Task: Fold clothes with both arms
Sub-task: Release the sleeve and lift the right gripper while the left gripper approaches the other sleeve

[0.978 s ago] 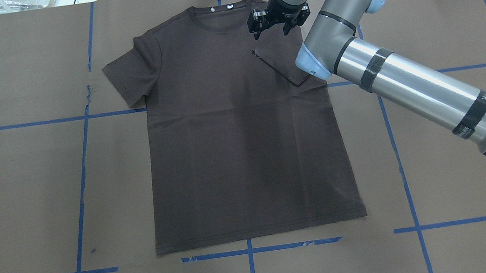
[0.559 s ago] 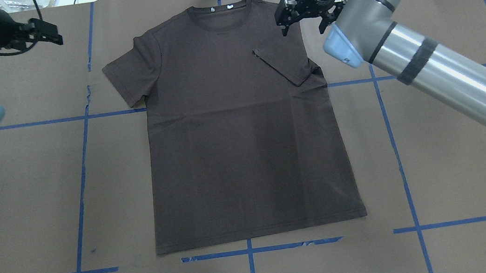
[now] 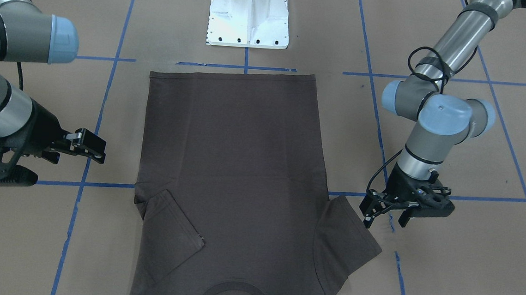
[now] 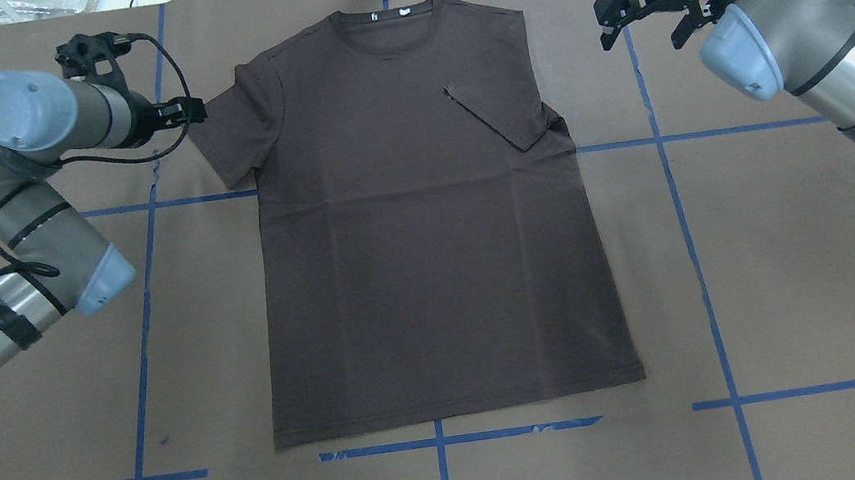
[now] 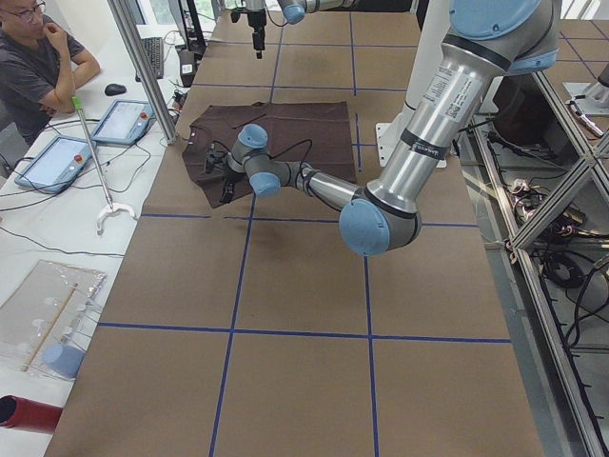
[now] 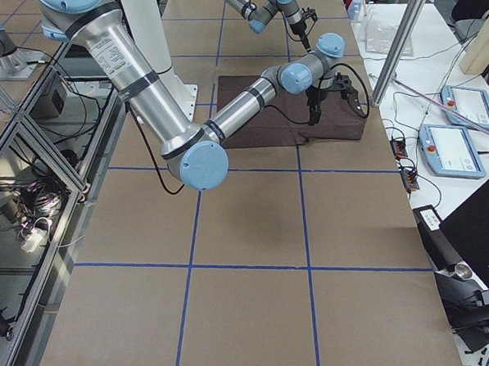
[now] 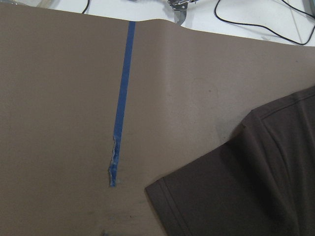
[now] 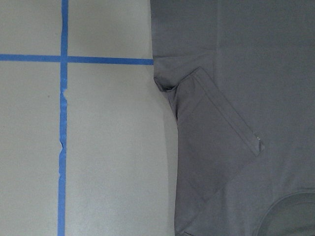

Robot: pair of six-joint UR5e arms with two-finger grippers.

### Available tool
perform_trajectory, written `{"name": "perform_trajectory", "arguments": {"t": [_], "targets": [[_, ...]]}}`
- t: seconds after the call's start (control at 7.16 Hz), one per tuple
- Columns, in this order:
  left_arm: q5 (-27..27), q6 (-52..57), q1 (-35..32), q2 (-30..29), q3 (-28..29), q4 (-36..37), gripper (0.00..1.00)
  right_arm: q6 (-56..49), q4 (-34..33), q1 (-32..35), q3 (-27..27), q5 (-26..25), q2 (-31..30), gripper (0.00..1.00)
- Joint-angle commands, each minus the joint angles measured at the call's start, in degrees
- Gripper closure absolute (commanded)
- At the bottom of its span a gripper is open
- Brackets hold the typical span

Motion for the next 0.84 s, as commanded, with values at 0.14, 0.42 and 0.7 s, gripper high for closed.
{"name": "perform_trajectory", "arguments": {"t": [0.14,0.42,0.7], "targets": [[3.66,-0.25,1.51,-3.73,7.88,-2.0,0.02,0.01,-1.46,-0.14,2.06,-0.41,-0.43,0.0],[5.15,0.01,1.25,-4.35,9.38,-2.54,0.06,0.01,-1.46,-0.93,1.8,-0.5,-0.34,0.0],[5.16,0.19,1.25,-5.76,13.51,-5.86,0.07,0.01,-1.37,-1.1,1.71,-0.85,-0.43,0.0]]}}
